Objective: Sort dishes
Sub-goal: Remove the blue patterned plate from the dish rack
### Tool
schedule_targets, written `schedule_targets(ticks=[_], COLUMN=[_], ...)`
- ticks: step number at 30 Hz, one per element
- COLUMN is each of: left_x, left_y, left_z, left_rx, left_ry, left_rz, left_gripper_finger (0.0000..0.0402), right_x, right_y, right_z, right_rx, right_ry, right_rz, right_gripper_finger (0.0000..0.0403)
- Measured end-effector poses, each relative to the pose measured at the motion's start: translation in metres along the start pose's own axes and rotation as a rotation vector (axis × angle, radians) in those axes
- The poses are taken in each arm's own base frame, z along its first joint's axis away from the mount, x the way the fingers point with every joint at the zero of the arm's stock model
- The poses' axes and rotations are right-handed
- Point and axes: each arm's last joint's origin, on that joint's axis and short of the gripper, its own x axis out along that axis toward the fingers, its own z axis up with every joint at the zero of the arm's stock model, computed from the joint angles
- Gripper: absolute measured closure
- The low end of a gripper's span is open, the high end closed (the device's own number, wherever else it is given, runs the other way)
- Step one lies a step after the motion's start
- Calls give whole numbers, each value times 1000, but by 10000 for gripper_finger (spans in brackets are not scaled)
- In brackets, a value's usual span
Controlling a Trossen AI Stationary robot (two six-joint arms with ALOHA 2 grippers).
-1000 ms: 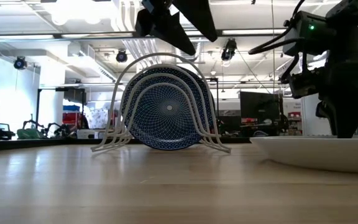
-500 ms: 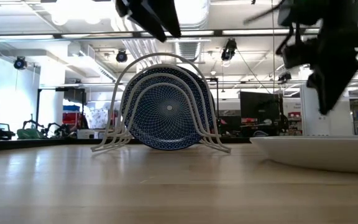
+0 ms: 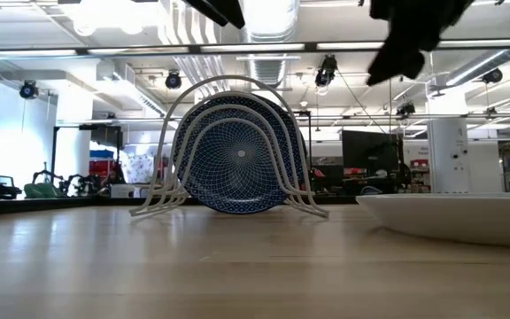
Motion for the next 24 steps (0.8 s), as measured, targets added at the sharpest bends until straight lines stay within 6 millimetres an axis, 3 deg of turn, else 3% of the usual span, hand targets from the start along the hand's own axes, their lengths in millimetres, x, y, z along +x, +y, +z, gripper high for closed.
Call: schedule_targets(ticks=[12,24], left_x=[-3,-10], left_y=[1,5], left_z=[-6,-13], left_rx=[70,38], left_ry=[16,27], left_rz=[44,70], left_gripper_finger=[124,124], right_x=[31,56], right_y=[-18,-55], right_z=[43,59], right_rx=[-183,-351], right_ry=[-169,-257], right_rz=[-83,14], right_gripper_finger=[233,226])
